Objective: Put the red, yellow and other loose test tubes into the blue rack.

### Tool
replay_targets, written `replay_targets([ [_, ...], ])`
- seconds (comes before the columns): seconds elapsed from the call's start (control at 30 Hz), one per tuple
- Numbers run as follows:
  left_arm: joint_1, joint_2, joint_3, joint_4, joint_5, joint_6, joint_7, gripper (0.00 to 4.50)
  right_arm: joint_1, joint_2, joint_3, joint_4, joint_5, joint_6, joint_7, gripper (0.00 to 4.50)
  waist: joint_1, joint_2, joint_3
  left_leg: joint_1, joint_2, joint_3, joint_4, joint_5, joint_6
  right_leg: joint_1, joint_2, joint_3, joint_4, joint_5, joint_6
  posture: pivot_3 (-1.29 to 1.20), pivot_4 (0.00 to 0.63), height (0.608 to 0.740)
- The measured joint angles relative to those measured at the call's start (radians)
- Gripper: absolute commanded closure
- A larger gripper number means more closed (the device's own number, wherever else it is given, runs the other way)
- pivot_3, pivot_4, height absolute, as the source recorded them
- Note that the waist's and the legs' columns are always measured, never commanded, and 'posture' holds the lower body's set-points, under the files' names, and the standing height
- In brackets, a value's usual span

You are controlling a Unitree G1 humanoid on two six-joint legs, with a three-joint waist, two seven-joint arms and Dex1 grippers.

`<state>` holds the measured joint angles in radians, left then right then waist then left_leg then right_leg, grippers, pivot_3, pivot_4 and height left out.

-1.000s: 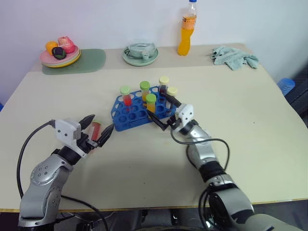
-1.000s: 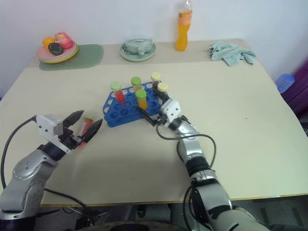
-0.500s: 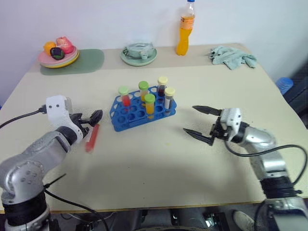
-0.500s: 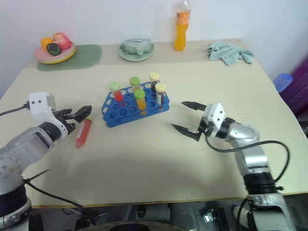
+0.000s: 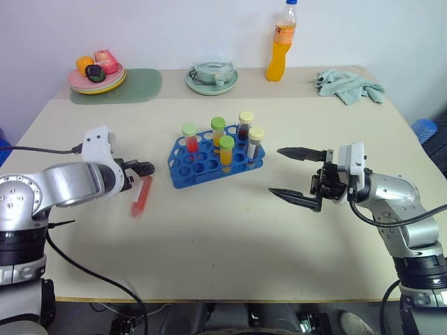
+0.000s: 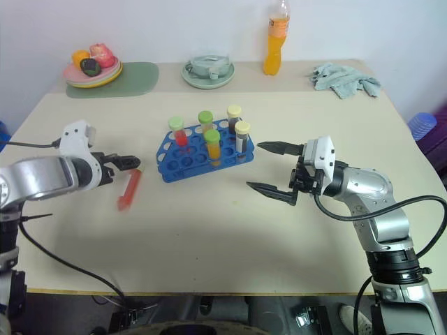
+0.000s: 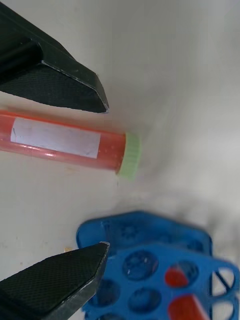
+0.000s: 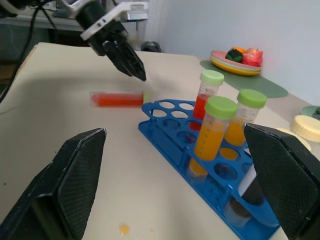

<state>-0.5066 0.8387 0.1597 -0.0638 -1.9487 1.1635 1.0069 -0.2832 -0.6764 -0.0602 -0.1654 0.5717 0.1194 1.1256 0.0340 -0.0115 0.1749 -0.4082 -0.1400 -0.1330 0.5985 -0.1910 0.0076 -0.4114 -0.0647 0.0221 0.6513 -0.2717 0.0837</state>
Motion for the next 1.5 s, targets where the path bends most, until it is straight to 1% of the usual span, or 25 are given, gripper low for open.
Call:
replay_targets([
  [0.2,-0.111,0.010,-0.088,0.200,-0.008,0.043,0.059,0.29,0.007,0.004,-0.002,-0.006,-0.007,-0.003,-0.003,0.02,0.006,0.000,0.000,0.000,0.000,0.000,0.000,0.001,0.001,-0.001,0.000,0.000,0.000,0.000,0.000,0.00,0.150,0.740],
  [0.37,-0.231,0.021,-0.182,0.406,-0.003,0.146,0.005,0.29,0.012,0.023,-0.001,-0.016,-0.012,-0.004,-0.025,0.02,0.006,0.000,0.000,0.000,0.000,0.000,0.000,0.001,0.001,-0.001,0.000,0.000,0.000,0.000,0.000,0.00,0.150,0.740],
  [0.43,-0.262,0.011,-0.209,0.505,0.036,0.186,-0.029,0.29,0.015,0.028,0.001,-0.029,-0.018,-0.003,-0.030,0.02,0.004,0.000,0.000,0.000,0.000,0.000,0.000,0.001,0.001,-0.001,0.000,0.000,0.001,0.000,0.000,0.00,0.150,0.740],
  [0.5,-0.304,0.000,-0.223,0.584,0.085,0.232,-0.069,0.82,0.021,0.028,0.001,-0.031,-0.022,-0.003,-0.033,0.00,0.004,-0.001,-0.001,0.000,0.000,0.000,0.000,0.001,0.001,-0.001,0.000,0.000,0.001,0.000,0.000,0.00,0.150,0.740],
  [0.53,-0.326,0.000,-0.223,0.614,0.106,0.250,-0.089,1.17,0.022,0.028,0.001,-0.031,-0.023,-0.003,-0.035,0.00,0.004,-0.001,-0.001,0.000,0.000,0.000,0.000,0.001,0.001,-0.001,0.000,0.000,0.001,0.000,0.000,0.00,0.150,0.740],
  [0.6,-0.363,-0.001,-0.223,0.664,0.170,0.292,-0.136,2.13,0.023,0.028,0.001,-0.032,-0.028,-0.002,-0.041,0.00,0.003,-0.001,-0.001,-0.001,0.000,0.000,0.000,0.001,0.001,-0.001,0.000,0.000,0.001,0.000,0.000,0.00,0.150,0.740],
  [0.63,-0.374,-0.003,-0.222,0.682,0.199,0.310,-0.155,2.75,0.024,0.028,0.001,-0.033,-0.030,-0.002,-0.042,0.00,0.002,-0.001,-0.001,-0.001,0.000,0.000,0.000,0.001,0.001,-0.001,0.000,0.000,0.001,0.000,0.000,0.00,0.150,0.740],
  [0.7,-0.394,-0.013,-0.213,0.707,0.253,0.336,-0.187,3.65,0.030,0.028,0.001,-0.036,-0.033,-0.002,-0.046,0.00,0.003,-0.001,-0.001,-0.001,0.000,0.000,0.000,0.001,0.001,-0.002,0.000,0.000,0.001,0.000,0.000,0.00,0.150,0.740],
  [0.73,-0.405,-0.021,-0.207,0.719,0.280,0.347,-0.200,3.72,0.031,0.030,0.002,-0.038,-0.036,-0.001,-0.048,0.00,0.004,-0.001,-0.001,-0.001,0.000,0.000,0.000,0.001,0.001,-0.002,0.000,0.000,0.001,0.000,0.000,0.00,0.150,0.740],
  [0.9,-0.430,-0.050,-0.137,0.752,0.392,0.406,-0.253,3.72,0.031,0.031,0.006,-0.049,-0.040,0.003,-0.057,0.00,0.003,-0.001,-0.001,0.000,0.000,0.000,0.000,0.001,0.001,-0.002,0.000,0.000,0.001,0.000,0.000,0.00,0.150,0.740],
  [0.97,-0.420,-0.046,-0.125,0.725,0.414,0.429,-0.295,3.72,0.030,0.031,0.008,-0.049,-0.045,0.004,-0.059,0.00,0.002,-0.001,-0.001,-0.001,0.000,0.000,0.000,0.001,0.001,-0.002,0.000,0.000,0.001,0.000,0.000,0.00,0.150,0.740],
  [1.0,-0.397,-0.034,-0.126,0.677,0.414,0.435,-0.337,3.72,0.028,0.031,0.010,-0.049,-0.047,0.004,-0.059,0.00,0.000,-0.001,-0.001,-0.001,0.000,0.000,0.000,0.002,0.000,-0.002,0.000,0.000,0.001,0.000,0.000,0.00,0.150,0.740],
  [1.03,-0.355,-0.013,-0.127,0.585,0.418,0.442,-0.413,3.72,0.027,0.031,0.012,-0.049,-0.048,0.004,-0.060,0.00,-0.005,-0.001,-0.001,-0.002,0.000,0.000,-0.001,0.003,-0.002,-0.003,0.000,0.001,0.001,0.000,0.000,0.00,0.150,0.740],
  [1.07,-0.302,-0.001,-0.102,0.487,0.423,0.430,-0.479,3.72,0.023,0.032,0.016,-0.049,-0.049,0.005,-0.062,0.00,-0.009,-0.001,-0.001,-0.002,0.000,0.001,-0.001,0.004,-0.003,-0.003,0.000,0.001,0.000,0.000,0.000,0.00,0.150,0.740],
  [1.1,-0.249,-0.005,-0.056,0.408,0.414,0.406,-0.528,3.72,0.020,0.034,0.019,-0.048,-0.051,0.007,-0.064,0.00,-0.016,-0.001,-0.001,-0.002,0.000,0.001,-0.001,0.004,-0.003,-0.003,-0.001,0.001,0.001,0.000,0.000,0.00,0.150,0.740],
  [1.13,-0.167,-0.035,0.042,0.333,0.368,0.350,-0.577,3.72,0.017,0.040,0.022,-0.049,-0.053,0.007,-0.069,0.00,-0.021,0.000,-0.001,-0.002,0.000,0.001,-0.002,0.004,-0.003,-0.003,-0.001,0.001,0.001,0.000,0.000,0.00,0.150,0.740],
  [1.17,-0.117,-0.058,0.094,0.289,0.342,0.313,-0.620,3.72,0.016,0.042,0.023,-0.048,-0.055,0.007,-0.071,0.00,-0.021,-0.001,-0.001,-0.002,0.000,0.001,-0.001,0.004,-0.003,-0.003,-0.001,0.001,0.001,0.000,0.000,0.00,0.150,0.740],
  [1.2,-0.061,-0.069,0.134,0.228,0.336,0.278,-0.676,3.72,0.014,0.045,0.025,-0.049,-0.056,0.007,-0.075,0.00,-0.025,-0.001,-0.001,-0.002,0.000,0.001,-0.001,0.004,-0.002,-0.004,-0.001,0.001,0.001,0.000,0.000,0.00,0.150,0.740],
  [1.27,0.060,-0.053,0.192,0.080,0.358,0.237,-0.808,3.72,0.017,0.049,0.023,-0.048,-0.058,0.007,-0.083,0.00,-0.032,-0.001,-0.001,-0.002,0.000,0.001,-0.002,0.002,0.001,-0.004,-0.001,0.001,0.001,0.000,-0.001,0.00,0.150,0.740],
  [1.33,0.113,-0.047,0.230,-0.020,0.392,0.185,-0.897,3.72,0.019,0.051,0.024,-0.048,-0.059,0.008,-0.090,0.00,-0.026,-0.001,-0.001,-0.002,0.000,0.001,-0.002,0.002,0.001,-0.004,-0.001,0.001,0.001,-0.001,-0.004,0.00,0.150,0.740],
  [1.37,0.128,-0.061,0.251,-0.067,0.423,0.132,-0.951,3.72,0.020,0.053,0.024,-0.048,-0.059,0.008,-0.094,0.00,-0.021,-0.001,-0.001,-0.002,0.000,0.001,-0.001,0.002,0.001,-0.003,-0.001,0.001,0.000,-0.002,-0.005,0.00,0.150,0.740],
  [1.4,0.148,-0.085,0.265,-0.123,0.487,0.039,-1.024,3.72,0.020,0.059,0.024,-0.049,-0.058,0.010,-0.101,0.00,-0.018,-0.001,-0.001,-0.002,0.000,0.001,-0.001,0.001,0.000,-0.002,-0.001,0.000,-0.001,-0.002,-0.005,0.00,0.150,0.740],
  [1.43,0.178,-0.141,0.269,-0.209,0.620,-0.142,-1.128,3.72,0.021,0.071,0.024,-0.049,-0.058,0.013,-0.111,0.00,-0.016,-0.001,-0.001,-0.002,0.000,0.002,-0.001,0.001,-0.001,0.000,-0.002,0.000,-0.005,-0.001,-0.006,0.00,0.150,0.740],
  [1.5,0.187,-0.198,0.240,-0.280,0.799,-0.373,-1.276,3.72,0.028,0.076,0.024,-0.050,-0.057,0.021,-0.126,0.00,-0.010,-0.001,-0.001,-0.002,0.000,0.004,-0.001,0.000,0.000,0.001,-0.002,0.000,-0.007,-0.001,-0.006,0.00,0.150,0.740],
])
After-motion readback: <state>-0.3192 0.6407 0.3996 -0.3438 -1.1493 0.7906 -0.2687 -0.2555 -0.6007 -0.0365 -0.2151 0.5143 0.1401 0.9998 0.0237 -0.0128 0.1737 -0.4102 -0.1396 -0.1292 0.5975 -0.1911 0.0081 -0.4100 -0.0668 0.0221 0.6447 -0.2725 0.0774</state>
